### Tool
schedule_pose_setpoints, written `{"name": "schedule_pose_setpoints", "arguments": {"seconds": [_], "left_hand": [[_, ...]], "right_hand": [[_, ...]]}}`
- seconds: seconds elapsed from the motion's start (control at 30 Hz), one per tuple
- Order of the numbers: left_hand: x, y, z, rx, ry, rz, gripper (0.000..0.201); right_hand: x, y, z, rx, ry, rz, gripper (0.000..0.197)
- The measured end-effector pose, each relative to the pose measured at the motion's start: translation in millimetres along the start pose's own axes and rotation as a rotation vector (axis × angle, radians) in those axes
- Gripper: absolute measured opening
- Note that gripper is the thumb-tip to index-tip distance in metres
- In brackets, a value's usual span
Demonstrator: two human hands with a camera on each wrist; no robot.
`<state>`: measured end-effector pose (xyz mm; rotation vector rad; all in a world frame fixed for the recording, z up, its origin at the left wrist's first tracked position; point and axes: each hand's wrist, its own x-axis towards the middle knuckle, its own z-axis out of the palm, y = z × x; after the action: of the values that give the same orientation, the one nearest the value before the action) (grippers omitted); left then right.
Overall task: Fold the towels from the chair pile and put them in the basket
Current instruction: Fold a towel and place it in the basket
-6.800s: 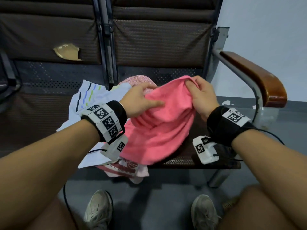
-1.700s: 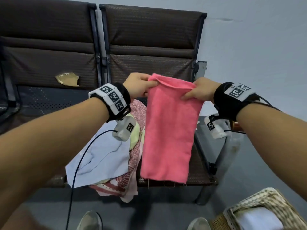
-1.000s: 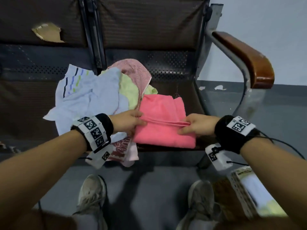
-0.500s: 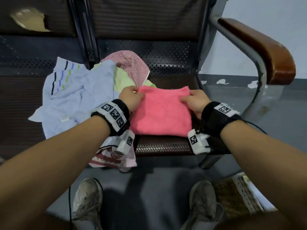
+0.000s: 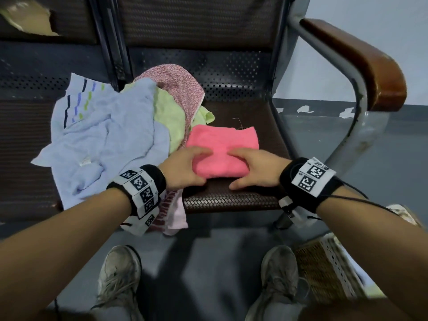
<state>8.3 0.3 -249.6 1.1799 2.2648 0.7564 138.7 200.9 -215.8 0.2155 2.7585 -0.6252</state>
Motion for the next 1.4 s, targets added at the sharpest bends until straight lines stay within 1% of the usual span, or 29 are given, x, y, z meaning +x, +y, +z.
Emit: {"name": "schedule_pose_setpoints", "arguments": {"seconds": [0.03, 0.07, 0.1, 0.17, 0.2, 0.27, 0.33, 0.4, 0.43, 0.5, 0.57, 0.6, 0.67, 0.73, 0.77, 0.83, 0.87, 0.93, 0.97, 1.03, 1.07, 1.1, 1.13, 1.17, 1.2, 1.23, 1.3, 1.37, 1.4], "left_hand": [[-0.8, -0.6, 0.4, 0.025, 0.015, 0.008, 0.079], [-0.7, -1.1, 0.2, 0.04, 0.044, 0.011, 0.075], [0.0, -1.4, -0.8, 0.056, 0.087, 0.01, 0.066], [0.9, -0.3, -4.8, 0.069, 0.193, -0.012, 0.038], [0.7, 0.2, -7.1, 0.037, 0.233, -0.029, 0.028], [1.7, -1.4, -12.6, -0.106, 0.277, -0.06, 0.023], [4.5, -3.3, -17.5, -0.293, 0.304, -0.107, 0.025], [8.6, -5.1, -19.4, -0.421, 0.345, -0.155, 0.027], [11.4, -6.1, -18.8, -0.441, 0.378, -0.18, 0.027], [17.8, -7.9, -15.1, -0.42, 0.45, -0.242, 0.029], [23.0, -9.8, -11.4, -0.315, 0.476, -0.318, 0.035], [24.7, -10.7, -10.3, -0.215, 0.457, -0.358, 0.039], [27.1, -12.0, -10.2, -0.014, 0.358, -0.434, 0.054], [28.3, -9.9, -10.4, 0.073, 0.247, -0.496, 0.075], [29.0, -7.9, -10.4, 0.086, 0.208, -0.516, 0.082], [31.3, -3.7, -8.8, 0.046, 0.135, -0.546, 0.088], [32.6, -1.1, -7.5, -0.017, 0.11, -0.567, 0.088], [33.6, 8.0, -7.7, -0.202, 0.114, -0.605, 0.083], [33.6, 14.5, -9.6, -0.314, 0.129, -0.603, 0.075], [32.1, 31.6, -14.7, -0.56, 0.149, -0.532, 0.052], [30.2, 42.0, -18.2, -0.67, 0.165, -0.465, 0.039], [28.3, 53.0, -22.7, -0.745, 0.183, -0.387, 0.03], [26.1, 64.9, -27.5, -0.791, 0.192, -0.305, 0.026], [23.7, 77.6, -32.9, -0.819, 0.19, -0.221, 0.025], [20.8, 90.1, -38.0, -0.84, 0.18, -0.137, 0.026], [17.8, 102.7, -41.7, -0.871, 0.166, -0.055, 0.028], [12.5, 126.5, -43.8, -0.968, 0.145, 0.081, 0.031], [8.7, 150.7, -37.3, -1.058, 0.151, 0.15, 0.036], [8.0, 162.6, -31.4, -1.081, 0.168, 0.159, 0.042]], "right_hand": [[-0.6, 0.4, 2.6, -0.031, 0.009, -0.006, 0.087], [-1.2, 1.4, 2.9, -0.061, 0.033, -0.002, 0.076], [-1.4, 2.7, 1.5, -0.072, 0.067, 0.003, 0.061], [-1.8, 4.9, -3.2, -0.038, 0.153, 0.029, 0.033], [-3.3, 4.9, -7.2, -0.009, 0.184, 0.044, 0.022], [-5.3, 8.4, -18.4, 0.094, 0.23, 0.064, 0.011], [-7.0, 13.9, -28.6, 0.304, 0.265, 0.089, 0.012], [-8.2, 18.3, -33.5, 0.529, 0.29, 0.123, 0.013], [-7.1, 20.7, -32.7, 0.603, 0.298, 0.149, 0.013], [-1.8, 25.3, -25.0, 0.652, 0.299, 0.203, 0.012], [5.2, 30.1, -15.9, 0.6, 0.295, 0.261, 0.016], [8.3, 31.7, -13.0, 0.555, 0.289, 0.288, 0.019], [12.3, 33.4, -12.1, 0.488, 0.275, 0.346, 0.022], [12.7, 32.7, -15.1, 0.413, 0.262, 0.383, 0.018], [12.2, 31.3, -16.6, 0.363, 0.254, 0.392, 0.016], [9.6, 26.5, -18.0, 0.276, 0.25, 0.407, 0.015], [8.2, 23.8, -18.0, 0.243, 0.245, 0.415, 0.016], [3.9, 16.5, -19.2, 0.186, 0.213, 0.428, 0.018], [0.9, 12.5, -21.2, 0.161, 0.195, 0.432, 0.019], [-6.0, 5.5, -28.7, 0.125, 0.17, 0.421, 0.021], [-9.6, 1.3, -33.7, 0.132, 0.167, 0.389, 0.032], [-14.2, -3.9, -39.4, 0.195, 0.177, 0.335, 0.048], [-20.9, -10.5, -45.3, 0.321, 0.197, 0.267, 0.061], [-29.6, -18.2, -51.6, 0.476, 0.234, 0.191, 0.069], [-38.8, -24.8, -57.1, 0.613, 0.279, 0.126, 0.072], [-48.7, -29.7, -62.7, 0.706, 0.319, 0.089, 0.071], [-70.5, -35.3, -72.9, 0.796, 0.336, 0.079, 0.055], [-93.1, -32.2, -80.2, 0.839, 0.344, 0.105, 0.037], [-103.8, -26.2, -83.2, 0.867, 0.365, 0.117, 0.034]]}}
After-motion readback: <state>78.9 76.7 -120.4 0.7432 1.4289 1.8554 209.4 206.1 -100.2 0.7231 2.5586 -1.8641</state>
